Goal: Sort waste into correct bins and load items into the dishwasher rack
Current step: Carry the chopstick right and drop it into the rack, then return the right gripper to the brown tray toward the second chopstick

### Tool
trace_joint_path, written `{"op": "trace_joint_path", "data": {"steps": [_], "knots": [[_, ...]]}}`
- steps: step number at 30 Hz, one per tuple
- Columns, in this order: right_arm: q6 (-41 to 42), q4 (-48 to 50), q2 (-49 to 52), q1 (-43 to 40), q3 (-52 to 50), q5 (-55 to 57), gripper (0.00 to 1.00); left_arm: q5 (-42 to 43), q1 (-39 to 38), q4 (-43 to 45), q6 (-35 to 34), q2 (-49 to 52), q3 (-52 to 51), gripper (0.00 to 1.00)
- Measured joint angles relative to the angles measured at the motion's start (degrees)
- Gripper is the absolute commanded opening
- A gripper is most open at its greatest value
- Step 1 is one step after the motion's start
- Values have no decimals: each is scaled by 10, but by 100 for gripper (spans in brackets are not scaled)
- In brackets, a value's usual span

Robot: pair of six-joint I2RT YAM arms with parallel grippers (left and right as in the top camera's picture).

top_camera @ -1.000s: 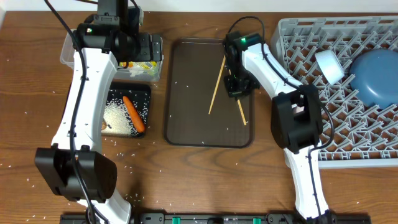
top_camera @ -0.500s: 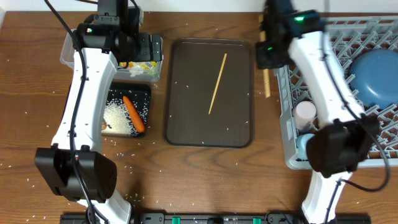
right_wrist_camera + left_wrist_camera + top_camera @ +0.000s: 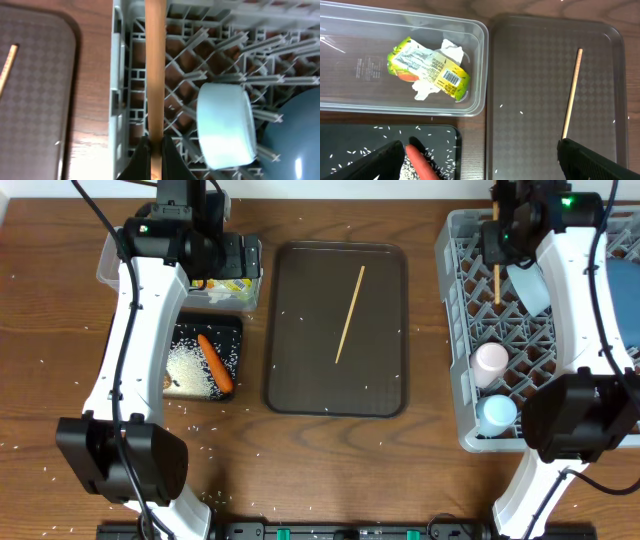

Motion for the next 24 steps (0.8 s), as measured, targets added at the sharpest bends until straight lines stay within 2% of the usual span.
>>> {"op": "trace_joint_path", "data": {"steps": [5,6,7,8,9,10,12,19,24], "knots": [[-25,2,0,-1,0,-23,2,0,0,0,0,0,0,98],[-27,2,0,-1,0,-25,6,0,0,0,0,0,0,97],[-29,2,0,0,0,-28,17,0,0,0,0,0,0,98],[-29,3,0,1,0,-30,32,0,0,0,0,0,0,98],[-32,3,1,1,0,-32,40,0,0,0,0,0,0,98],[-31,4,1,1,0,-34,47,0,0,0,0,0,0,98],[-30,4,3,1,0,-36,53,0,0,0,0,0,0,98],[-26,4,4,3,0,-40,56,0,0,0,0,0,0,98],[-26,9,4,21,0,-84,56,0,0,0,0,0,0,98]]}}
